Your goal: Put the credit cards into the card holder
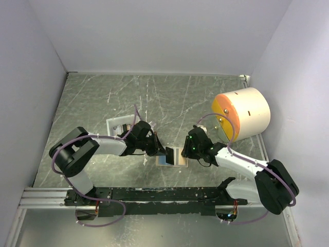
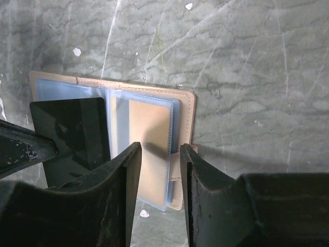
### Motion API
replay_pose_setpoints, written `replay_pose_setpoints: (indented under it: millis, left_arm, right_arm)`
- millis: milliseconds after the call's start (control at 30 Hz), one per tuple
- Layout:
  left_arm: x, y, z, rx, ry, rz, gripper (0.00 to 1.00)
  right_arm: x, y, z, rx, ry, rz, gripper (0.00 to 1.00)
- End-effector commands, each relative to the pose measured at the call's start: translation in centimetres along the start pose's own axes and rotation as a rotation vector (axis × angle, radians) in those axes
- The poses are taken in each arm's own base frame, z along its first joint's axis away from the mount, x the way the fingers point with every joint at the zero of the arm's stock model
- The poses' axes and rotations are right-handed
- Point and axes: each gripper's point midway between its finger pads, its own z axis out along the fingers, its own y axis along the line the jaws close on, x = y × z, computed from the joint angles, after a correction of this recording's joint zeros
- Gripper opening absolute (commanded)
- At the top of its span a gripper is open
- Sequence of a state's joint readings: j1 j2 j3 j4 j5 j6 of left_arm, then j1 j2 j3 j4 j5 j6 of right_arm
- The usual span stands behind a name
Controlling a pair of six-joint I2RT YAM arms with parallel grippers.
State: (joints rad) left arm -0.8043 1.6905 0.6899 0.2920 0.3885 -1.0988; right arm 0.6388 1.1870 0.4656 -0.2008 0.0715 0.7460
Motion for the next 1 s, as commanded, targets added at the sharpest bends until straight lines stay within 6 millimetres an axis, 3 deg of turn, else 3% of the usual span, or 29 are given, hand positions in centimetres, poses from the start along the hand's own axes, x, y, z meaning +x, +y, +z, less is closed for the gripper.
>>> replay_pose_setpoints:
  millis: [0,367,633,967]
  left_arm:
    - [0.0,-0.4,-0.4,0.003,-0.015,0.034,0.07]
    - [-0.5,-0.7,-0.7,-0.008,-0.035,0.041,0.07]
    - [-0.6,-1.9,-0.8,0.045,-0.034,0.053,0.07]
    - [-0.4,-1.8,-0.9,0.043,-0.027,0.044,0.07]
  right_arm:
    - [-0.2,-0.1,-1.0,0.028,0.025,-0.029,0.38]
    - [-0.1,-1.4,-0.3,0.115,0.054,-0.067,0.42]
    - [0.7,-2.0,0.5,0.129,0.071,-0.072,0.26]
    - [1.7,-2.4,0.7,0.12,0.086,-0.064,0.22]
